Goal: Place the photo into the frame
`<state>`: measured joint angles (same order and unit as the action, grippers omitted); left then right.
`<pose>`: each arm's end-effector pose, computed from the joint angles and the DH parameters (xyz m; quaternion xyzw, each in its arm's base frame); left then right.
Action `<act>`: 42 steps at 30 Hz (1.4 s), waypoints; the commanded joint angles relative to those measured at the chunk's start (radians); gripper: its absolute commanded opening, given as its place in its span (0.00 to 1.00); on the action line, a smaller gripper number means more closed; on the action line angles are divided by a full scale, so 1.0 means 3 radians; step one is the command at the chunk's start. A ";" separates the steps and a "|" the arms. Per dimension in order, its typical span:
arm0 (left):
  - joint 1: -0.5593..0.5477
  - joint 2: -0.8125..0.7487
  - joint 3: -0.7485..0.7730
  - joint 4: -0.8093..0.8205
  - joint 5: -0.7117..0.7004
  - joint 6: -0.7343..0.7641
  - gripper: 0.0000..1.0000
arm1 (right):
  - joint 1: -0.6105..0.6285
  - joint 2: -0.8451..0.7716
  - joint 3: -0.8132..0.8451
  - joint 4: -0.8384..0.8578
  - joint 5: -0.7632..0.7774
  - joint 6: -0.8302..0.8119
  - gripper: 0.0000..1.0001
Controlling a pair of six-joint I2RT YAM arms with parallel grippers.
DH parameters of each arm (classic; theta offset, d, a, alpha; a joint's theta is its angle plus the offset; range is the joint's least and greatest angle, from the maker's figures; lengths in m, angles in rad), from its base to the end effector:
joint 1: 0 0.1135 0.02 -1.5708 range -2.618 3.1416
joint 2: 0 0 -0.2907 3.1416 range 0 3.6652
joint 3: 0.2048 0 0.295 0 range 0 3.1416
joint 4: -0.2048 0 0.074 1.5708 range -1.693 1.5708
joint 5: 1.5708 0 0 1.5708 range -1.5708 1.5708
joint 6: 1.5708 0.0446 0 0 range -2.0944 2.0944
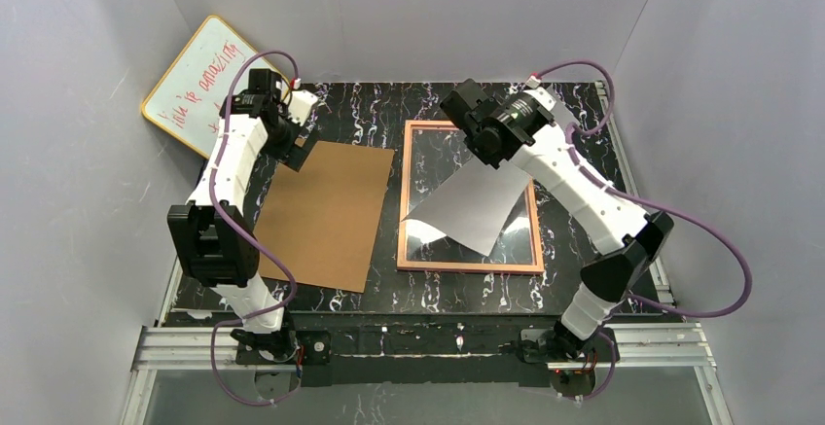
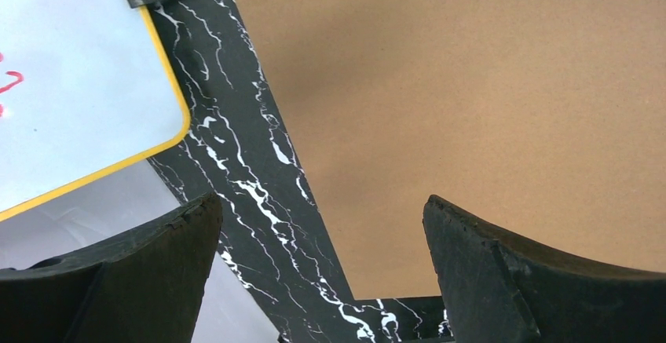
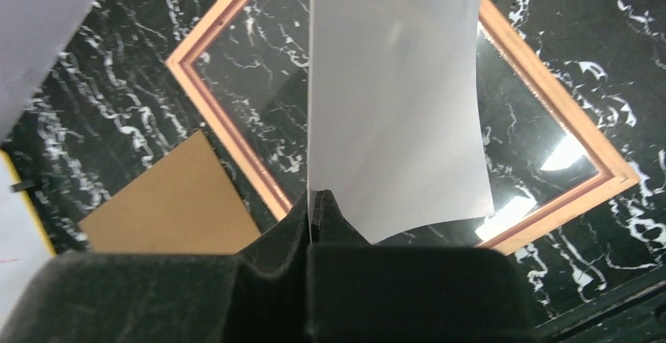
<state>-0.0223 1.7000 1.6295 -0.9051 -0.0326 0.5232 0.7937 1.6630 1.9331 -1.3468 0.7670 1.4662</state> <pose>0.4162 -0.0078 0.3431 0.2529 0.9219 0.0878 0.2802 0.2741 0.2346 0.4444 0.3831 0.8187 0.0503 0.4249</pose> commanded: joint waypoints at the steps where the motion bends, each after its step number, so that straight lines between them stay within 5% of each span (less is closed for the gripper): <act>1: -0.0002 -0.0158 -0.0087 -0.0075 0.0055 0.0024 0.98 | -0.0076 0.0273 0.0001 -0.0077 0.0036 -0.0316 0.01; 11: -0.0002 -0.0127 -0.0126 -0.0014 0.0012 0.0032 0.98 | -0.0079 0.0921 0.0286 0.0720 -0.0348 -0.1598 0.01; 18: -0.0001 -0.0082 -0.0142 0.0015 -0.0019 0.0040 0.98 | -0.0079 0.1420 0.0521 0.0716 -0.0475 -0.1840 0.01; 42: -0.0002 -0.0095 -0.0226 0.0069 -0.0080 0.0101 0.98 | -0.0138 0.1746 0.0566 0.0243 -0.0298 -0.1120 0.01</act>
<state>-0.0238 1.7000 1.5768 -0.8684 -0.0494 0.5426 0.7628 2.1727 2.0743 -1.2240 0.6487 1.0756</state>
